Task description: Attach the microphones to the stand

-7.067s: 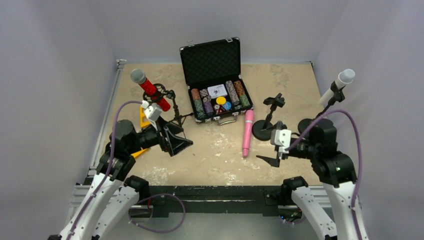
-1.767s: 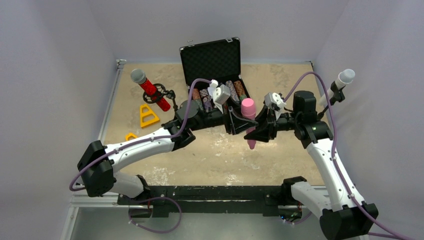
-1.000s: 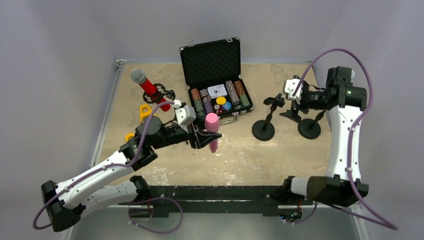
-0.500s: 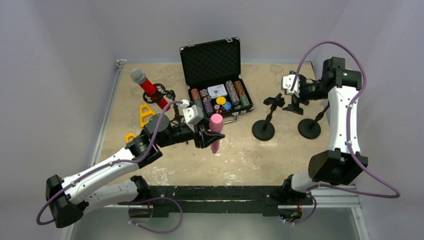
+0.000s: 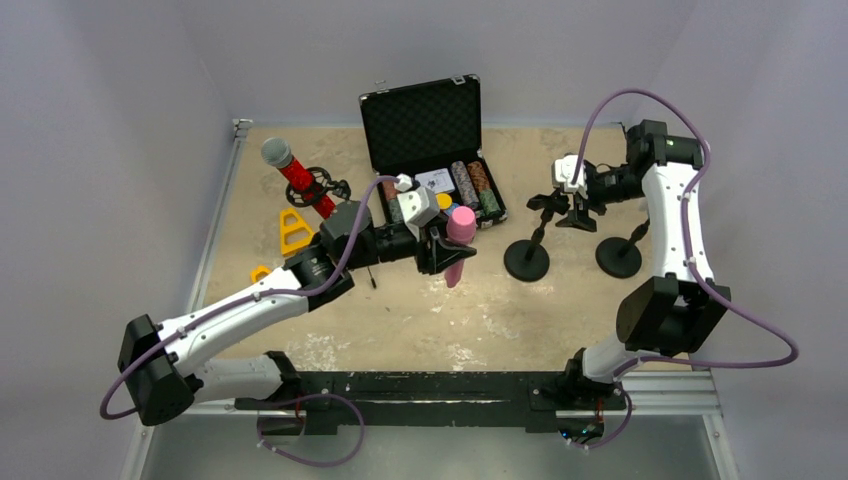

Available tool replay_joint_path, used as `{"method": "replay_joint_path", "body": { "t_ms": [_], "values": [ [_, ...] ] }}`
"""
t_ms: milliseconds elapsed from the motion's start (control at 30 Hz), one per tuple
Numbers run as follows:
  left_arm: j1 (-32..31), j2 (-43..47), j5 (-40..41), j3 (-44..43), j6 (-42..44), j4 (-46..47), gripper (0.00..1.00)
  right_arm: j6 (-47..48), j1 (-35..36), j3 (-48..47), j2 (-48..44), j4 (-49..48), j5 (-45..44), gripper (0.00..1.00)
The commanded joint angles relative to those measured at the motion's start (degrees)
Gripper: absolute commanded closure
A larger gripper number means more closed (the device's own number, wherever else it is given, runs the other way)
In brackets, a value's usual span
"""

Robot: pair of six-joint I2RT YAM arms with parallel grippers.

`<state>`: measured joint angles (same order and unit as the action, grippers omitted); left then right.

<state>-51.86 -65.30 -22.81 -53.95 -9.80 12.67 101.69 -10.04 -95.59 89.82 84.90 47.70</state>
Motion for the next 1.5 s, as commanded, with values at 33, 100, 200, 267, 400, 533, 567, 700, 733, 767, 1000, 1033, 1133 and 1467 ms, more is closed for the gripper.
{"method": "replay_joint_path", "body": {
  "t_ms": [33, 100, 200, 267, 400, 533, 567, 700, 733, 767, 1000, 1033, 1133, 1467],
  "values": [
    [1.22, -6.03, -2.80, -8.18, 1.55, 7.37, 1.00, 3.43, 0.30, 0.89, -1.99, 1.13, 2.90, 0.22],
    [1.63, -9.39, -3.54, -11.00, 1.35, 7.82, 1.00, 4.06, 0.32, 1.27, -2.38, 1.07, 3.65, 0.23],
    [1.97, -13.18, -4.81, -14.59, 0.90, 8.71, 1.00, 4.61, 0.33, 1.14, -2.79, 1.08, 4.96, 0.22],
    [2.09, -15.23, -5.73, -16.07, 0.86, 10.29, 1.00, 4.68, 0.41, 0.52, -2.81, 1.08, 5.48, 0.22],
    [2.28, -18.37, -5.98, -18.74, 0.49, 11.10, 1.00, 4.28, 0.72, 0.16, -2.70, 1.12, 5.63, 0.29],
    [2.59, -20.91, -5.76, -21.21, 0.33, 12.20, 1.00, 3.64, 0.79, 0.76, -2.95, 1.08, 5.05, 0.41],
    [2.65, -21.71, -5.76, -21.80, 0.27, 12.45, 1.00, 3.34, 0.75, 0.82, -2.94, 1.08, 4.77, 0.45],
    [2.72, -24.95, -5.72, -23.91, 0.27, 14.84, 1.00, 1.74, 0.73, 0.78, -3.09, 1.12, 4.37, 0.71],
    [2.80, -25.70, -5.75, -24.32, 0.35, 15.58, 1.00, 1.56, 0.75, 0.91, -3.26, 1.14, 4.55, 0.81],
    [2.81, -26.49, -5.71, -24.86, 0.50, 16.24, 1.00, 1.44, 0.73, 1.00, -3.58, 1.11, 4.76, 0.86],
    [2.97, -32.97, -5.35, -30.87, 1.04, 17.50, 1.00, -0.89, 0.78, 0.89, -4.01, 1.13, 6.94, 0.90],
    [2.99, -34.04, -5.20, -31.80, 0.83, 17.64, 1.00, -1.02, 0.73, 0.97, -3.98, 1.13, 7.21, 0.90],
    [2.98, -37.14, -5.41, -34.46, -0.35, 17.89, 1.00, -1.64, 0.75, 1.19, -4.03, 1.11, 8.05, 0.91],
    [2.90, -42.97, -6.86, -38.76, -5.69, 21.93, 1.00, -2.65, 0.75, 1.82, -3.89, 1.12, 9.82, 0.97]
  ]
}}
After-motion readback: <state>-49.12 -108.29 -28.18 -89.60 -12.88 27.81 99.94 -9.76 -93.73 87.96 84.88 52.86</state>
